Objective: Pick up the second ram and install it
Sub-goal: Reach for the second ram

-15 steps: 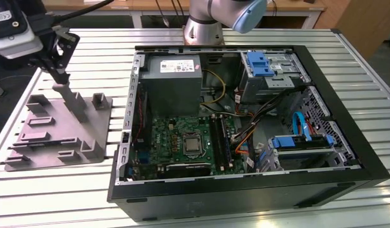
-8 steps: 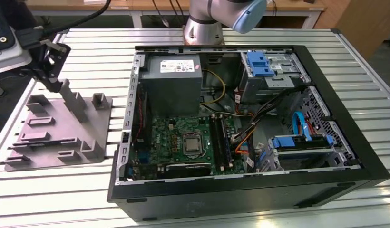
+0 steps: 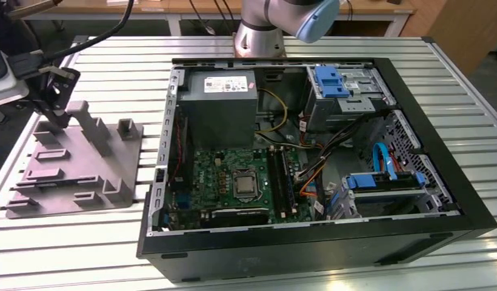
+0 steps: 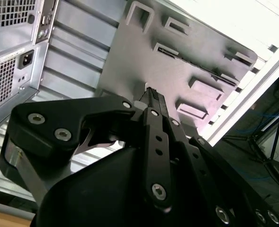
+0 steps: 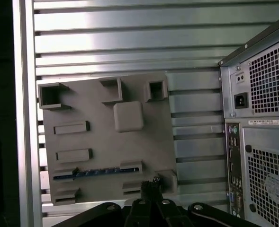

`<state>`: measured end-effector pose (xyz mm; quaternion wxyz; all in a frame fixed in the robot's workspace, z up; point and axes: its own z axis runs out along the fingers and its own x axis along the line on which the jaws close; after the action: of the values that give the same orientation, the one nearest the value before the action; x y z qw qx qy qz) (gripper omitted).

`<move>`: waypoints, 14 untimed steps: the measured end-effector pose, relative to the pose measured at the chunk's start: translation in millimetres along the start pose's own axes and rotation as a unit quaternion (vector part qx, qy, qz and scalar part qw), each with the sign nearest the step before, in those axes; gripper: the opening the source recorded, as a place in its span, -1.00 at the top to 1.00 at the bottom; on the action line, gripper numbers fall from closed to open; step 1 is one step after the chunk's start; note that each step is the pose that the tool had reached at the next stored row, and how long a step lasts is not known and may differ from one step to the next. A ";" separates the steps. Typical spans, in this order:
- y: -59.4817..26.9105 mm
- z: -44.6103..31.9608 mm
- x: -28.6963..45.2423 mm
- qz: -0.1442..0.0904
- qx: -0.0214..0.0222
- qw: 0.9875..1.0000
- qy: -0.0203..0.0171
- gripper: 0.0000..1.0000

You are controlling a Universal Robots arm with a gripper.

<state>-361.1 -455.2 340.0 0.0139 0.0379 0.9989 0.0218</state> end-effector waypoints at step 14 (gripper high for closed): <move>-2.8 19.7 7.1 -0.019 0.004 1.000 0.017 0.80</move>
<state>-367.8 -456.6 320.0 -0.0030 0.0189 0.9996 0.0183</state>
